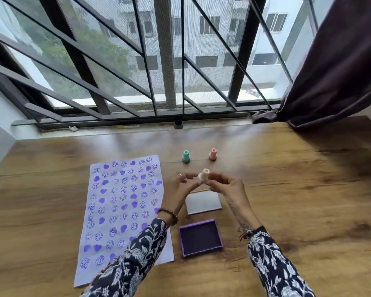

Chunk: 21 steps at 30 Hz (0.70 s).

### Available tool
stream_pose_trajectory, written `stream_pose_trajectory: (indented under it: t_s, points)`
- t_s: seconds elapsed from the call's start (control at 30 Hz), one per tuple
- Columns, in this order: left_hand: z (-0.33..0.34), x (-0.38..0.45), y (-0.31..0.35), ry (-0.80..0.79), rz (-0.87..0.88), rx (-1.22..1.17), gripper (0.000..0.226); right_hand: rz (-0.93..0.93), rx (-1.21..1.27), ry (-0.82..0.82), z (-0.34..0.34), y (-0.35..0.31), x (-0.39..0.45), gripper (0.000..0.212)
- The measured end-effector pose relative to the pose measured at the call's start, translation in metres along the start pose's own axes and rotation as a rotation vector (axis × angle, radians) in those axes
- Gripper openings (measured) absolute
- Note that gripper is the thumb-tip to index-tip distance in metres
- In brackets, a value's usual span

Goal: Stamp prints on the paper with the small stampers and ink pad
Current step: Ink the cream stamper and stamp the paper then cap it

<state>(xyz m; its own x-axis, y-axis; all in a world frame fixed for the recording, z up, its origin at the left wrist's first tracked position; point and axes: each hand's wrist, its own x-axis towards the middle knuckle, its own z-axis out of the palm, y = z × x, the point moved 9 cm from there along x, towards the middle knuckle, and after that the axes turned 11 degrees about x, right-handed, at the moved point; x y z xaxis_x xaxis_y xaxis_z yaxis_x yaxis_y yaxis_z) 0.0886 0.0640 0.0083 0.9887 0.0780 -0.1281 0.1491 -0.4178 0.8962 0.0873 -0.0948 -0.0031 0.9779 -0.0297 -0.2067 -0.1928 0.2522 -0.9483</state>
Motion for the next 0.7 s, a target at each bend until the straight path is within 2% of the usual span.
stream_pose_trajectory:
  t_s: [0.1, 0.23, 0.47, 0.7]
  points:
    - [0.003, 0.024, 0.009, 0.099, 0.084, 0.244, 0.018, -0.029, -0.122, 0.03, -0.009, 0.0, 0.025, 0.023]
    - [0.017, 0.048, 0.013, 0.079, 0.143, 0.396, 0.018, -0.075, -0.234, 0.05, -0.016, 0.004, 0.053, 0.02]
    - [0.019, 0.063, -0.002, 0.095, 0.14, 0.459, 0.018, -0.218, -0.518, 0.077, -0.009, 0.006, 0.07, 0.022]
    - [0.023, 0.063, -0.005, 0.113, 0.082, 0.553, 0.026, -0.257, -0.571, 0.152, -0.009, 0.005, 0.068, 0.019]
